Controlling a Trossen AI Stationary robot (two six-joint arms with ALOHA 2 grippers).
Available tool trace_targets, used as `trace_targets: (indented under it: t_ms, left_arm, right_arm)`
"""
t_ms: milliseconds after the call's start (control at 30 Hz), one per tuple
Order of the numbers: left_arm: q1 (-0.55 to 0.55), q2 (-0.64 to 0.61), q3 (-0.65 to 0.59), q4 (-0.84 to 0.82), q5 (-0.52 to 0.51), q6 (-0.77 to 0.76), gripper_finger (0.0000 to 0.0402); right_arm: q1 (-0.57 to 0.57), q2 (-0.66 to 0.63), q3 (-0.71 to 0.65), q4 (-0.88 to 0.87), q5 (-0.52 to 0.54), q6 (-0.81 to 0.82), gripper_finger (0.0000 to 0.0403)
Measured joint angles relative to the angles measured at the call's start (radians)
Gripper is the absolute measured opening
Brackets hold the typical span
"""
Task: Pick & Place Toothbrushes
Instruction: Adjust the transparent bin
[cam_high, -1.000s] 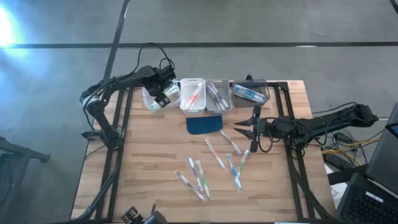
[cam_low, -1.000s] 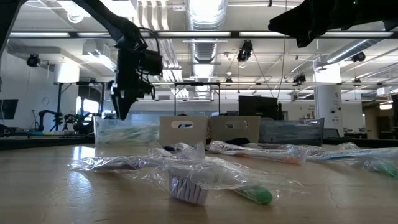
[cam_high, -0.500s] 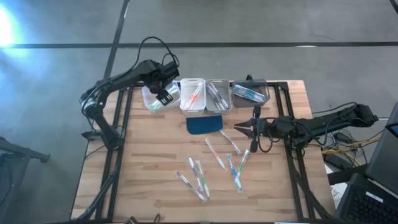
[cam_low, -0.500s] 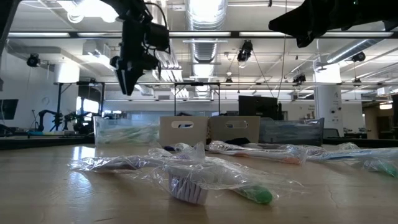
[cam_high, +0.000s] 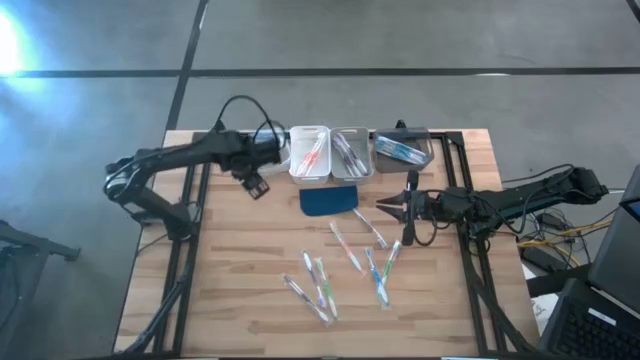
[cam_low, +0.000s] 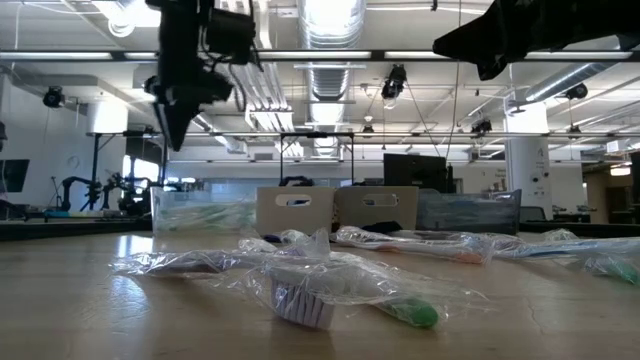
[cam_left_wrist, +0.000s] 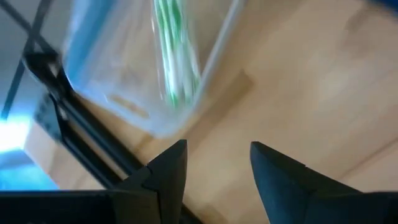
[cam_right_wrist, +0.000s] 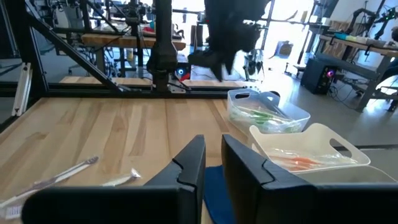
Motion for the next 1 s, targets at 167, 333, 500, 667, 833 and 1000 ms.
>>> trace_targets:
  t_ms: [167,333,500,667,833,1000]
  left_arm:
    - [-0.03,-0.075,-0.196,0.0,0.001,-0.105,0.0181]
    - [-0.03,-0.114,-0.375,0.111,0.001,-0.108,0.0176]
    - [-0.029,-0.108,-0.474,0.262,0.0,0.055,0.0132]
    - [-0.009,-0.099,-0.488,0.346,-0.068,0.093,0.0063]
    - [0.025,-0.099,-0.476,0.395,-0.137,0.097,0.0008]
    - [0.064,-0.098,-0.476,0.418,-0.139,0.096,0.0009]
  right_arm:
    - [0.0,0.0,0.0,0.004,0.0,-0.002,0.0064]
    - [0.0,0.0,0.0,0.006,0.0,-0.009,0.0075]
    - [0.0,0.0,0.0,0.009,0.0,-0.009,0.0082]
    - [0.0,0.0,0.0,0.01,0.0,-0.01,0.0076]
    - [0.0,0.0,0.0,0.01,0.0,-0.013,0.0056]
    - [0.0,0.0,0.0,0.01,0.0,-0.017,0.0038]
